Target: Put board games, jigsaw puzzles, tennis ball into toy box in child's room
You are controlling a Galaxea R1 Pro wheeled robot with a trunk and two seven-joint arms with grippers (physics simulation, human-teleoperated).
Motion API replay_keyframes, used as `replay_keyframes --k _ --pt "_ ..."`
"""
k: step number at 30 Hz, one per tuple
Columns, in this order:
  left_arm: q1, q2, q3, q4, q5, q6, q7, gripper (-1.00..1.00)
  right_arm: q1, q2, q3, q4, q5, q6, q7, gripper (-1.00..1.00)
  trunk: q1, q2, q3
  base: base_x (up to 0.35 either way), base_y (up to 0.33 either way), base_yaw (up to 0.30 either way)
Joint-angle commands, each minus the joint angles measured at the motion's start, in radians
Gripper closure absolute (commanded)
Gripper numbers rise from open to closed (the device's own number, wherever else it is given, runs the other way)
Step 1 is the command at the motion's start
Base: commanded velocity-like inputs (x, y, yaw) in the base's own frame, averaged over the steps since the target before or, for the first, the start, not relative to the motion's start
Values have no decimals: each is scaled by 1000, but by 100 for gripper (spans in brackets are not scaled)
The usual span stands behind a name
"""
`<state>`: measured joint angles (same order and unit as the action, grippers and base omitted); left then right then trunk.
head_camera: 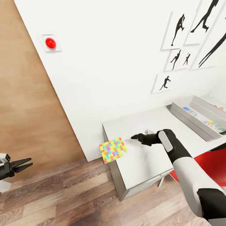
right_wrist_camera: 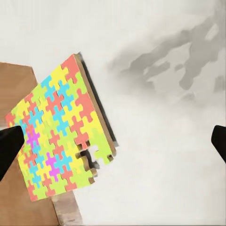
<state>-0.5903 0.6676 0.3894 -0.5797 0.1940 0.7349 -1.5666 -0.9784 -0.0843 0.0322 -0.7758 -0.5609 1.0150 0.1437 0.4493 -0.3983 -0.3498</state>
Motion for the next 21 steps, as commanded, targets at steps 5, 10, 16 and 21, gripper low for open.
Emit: replay_keyframes --k 5,10,16,21 --pt "0 -2 0 0 -1 11 -4 -100 111 -1 0 -246 6 5 104 -100 1 -2 5 0 0 -187" --pt "0 -4 0 0 -1 11 -4 -100 249 1 -1 -500 5 5 200 -100 1 -2 11 0 0 -187" --pt "0 -6 0 0 -2 11 -4 -100 397 10 0 -705 4 -5 282 -100 1 -2 19 0 0 -180" --pt "0 -6 0 0 -2 11 -4 -100 498 14 4 -768 4 -50 347 -100 1 -2 26 0 0 -161"
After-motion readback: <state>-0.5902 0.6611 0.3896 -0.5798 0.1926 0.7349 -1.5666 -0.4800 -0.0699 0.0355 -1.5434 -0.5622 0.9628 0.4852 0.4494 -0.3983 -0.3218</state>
